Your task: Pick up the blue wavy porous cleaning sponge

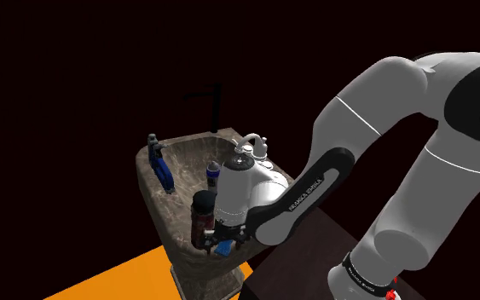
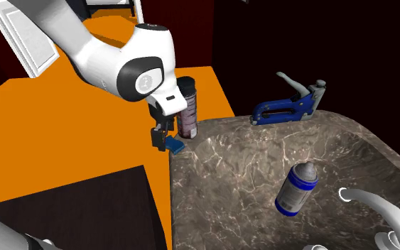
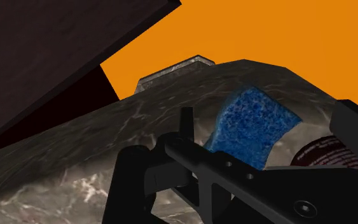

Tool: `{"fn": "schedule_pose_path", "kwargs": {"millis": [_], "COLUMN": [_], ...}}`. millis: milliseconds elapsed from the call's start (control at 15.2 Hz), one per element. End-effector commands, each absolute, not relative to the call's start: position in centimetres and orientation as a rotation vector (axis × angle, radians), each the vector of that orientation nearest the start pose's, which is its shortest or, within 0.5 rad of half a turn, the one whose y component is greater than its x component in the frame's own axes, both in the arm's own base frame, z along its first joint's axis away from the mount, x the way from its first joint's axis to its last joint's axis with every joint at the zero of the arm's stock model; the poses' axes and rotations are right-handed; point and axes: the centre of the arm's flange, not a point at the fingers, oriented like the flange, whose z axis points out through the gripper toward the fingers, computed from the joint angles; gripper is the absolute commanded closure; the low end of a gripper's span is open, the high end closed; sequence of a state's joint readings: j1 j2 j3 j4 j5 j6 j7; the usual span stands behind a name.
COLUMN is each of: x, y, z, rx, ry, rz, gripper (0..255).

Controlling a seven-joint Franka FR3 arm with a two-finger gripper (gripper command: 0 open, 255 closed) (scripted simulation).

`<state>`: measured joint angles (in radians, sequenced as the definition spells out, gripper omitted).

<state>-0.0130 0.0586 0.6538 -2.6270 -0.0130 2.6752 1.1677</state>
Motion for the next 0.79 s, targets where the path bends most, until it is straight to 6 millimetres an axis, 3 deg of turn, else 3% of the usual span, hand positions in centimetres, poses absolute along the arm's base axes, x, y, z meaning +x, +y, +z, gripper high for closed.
{"fn": "schedule_pose_path", "kwargs": {"millis": [0,66,726], "x": [34.38,34.37,34.38], "y": [26.15,26.17,26.15], "z": [22.89,22.92,23.41], "rx": [-3.018,-3.018,-3.018], "ry": [0.797,0.797,0.797], "rz": [0.035,0.035,0.035], "gripper": [0,255,255]}}
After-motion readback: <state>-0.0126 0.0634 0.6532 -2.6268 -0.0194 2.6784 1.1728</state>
